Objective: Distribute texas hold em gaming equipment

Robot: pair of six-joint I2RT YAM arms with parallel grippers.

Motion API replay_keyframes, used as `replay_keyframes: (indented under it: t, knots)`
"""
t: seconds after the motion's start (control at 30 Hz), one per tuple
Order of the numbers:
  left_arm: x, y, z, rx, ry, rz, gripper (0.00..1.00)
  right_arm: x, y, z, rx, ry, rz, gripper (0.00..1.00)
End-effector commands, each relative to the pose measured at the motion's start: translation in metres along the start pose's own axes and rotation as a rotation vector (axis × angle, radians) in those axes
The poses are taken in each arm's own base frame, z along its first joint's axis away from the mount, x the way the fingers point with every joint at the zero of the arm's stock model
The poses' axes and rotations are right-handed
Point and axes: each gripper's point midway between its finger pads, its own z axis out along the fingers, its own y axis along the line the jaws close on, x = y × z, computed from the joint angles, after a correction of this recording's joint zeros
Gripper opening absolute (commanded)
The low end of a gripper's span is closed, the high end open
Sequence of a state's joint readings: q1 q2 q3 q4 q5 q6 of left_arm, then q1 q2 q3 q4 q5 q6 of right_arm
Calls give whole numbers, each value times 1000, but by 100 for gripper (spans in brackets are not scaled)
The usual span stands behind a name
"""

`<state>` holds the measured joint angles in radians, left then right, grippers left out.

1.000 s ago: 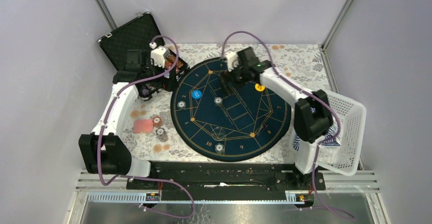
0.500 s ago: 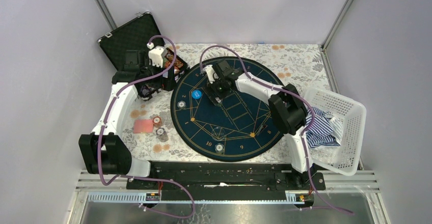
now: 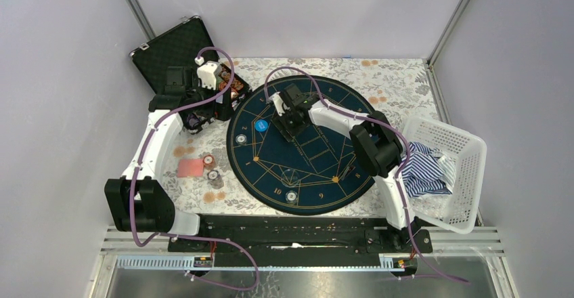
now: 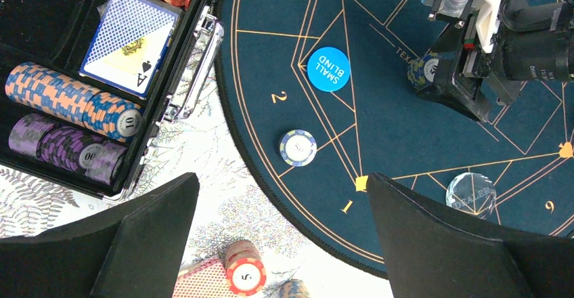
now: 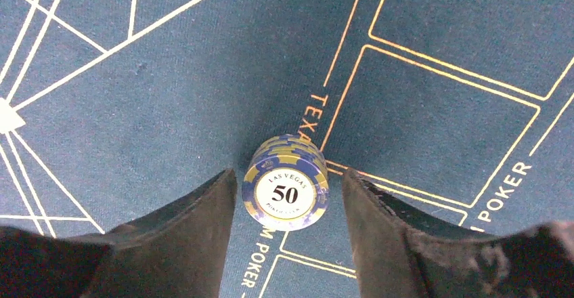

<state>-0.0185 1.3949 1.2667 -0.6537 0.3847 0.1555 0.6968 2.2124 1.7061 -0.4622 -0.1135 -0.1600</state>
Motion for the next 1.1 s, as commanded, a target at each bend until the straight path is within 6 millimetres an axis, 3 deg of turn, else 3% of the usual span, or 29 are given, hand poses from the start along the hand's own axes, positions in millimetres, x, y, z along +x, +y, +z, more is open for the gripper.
replay_keyframes:
  t: [0.0,0.17,0.27,0.4,0.7,0.87,1.07]
  knots:
    - [-16,1,-10,-17,-72,24,99,-12,0,-6,27,-26,-9,61]
    - [-14,0,-9,-8,-69,26,99,-22,-3,-31,29,-40,-27,47]
    - [-13,-2,-10,-1,-70,30,99,-29,-22,-53,23,-74,16,41]
    - [-12,-9,-10,36,-73,37,99,-30,-65,-85,42,-132,113,38]
    - [-13,-9,-10,38,-76,41,99,-12,-185,-144,202,-219,270,39]
    - [-13,-11,-11,47,-79,40,99,3,-236,-150,269,-224,338,39]
    - [-12,-13,-12,54,-79,40,99,5,-265,-133,295,-213,366,40]
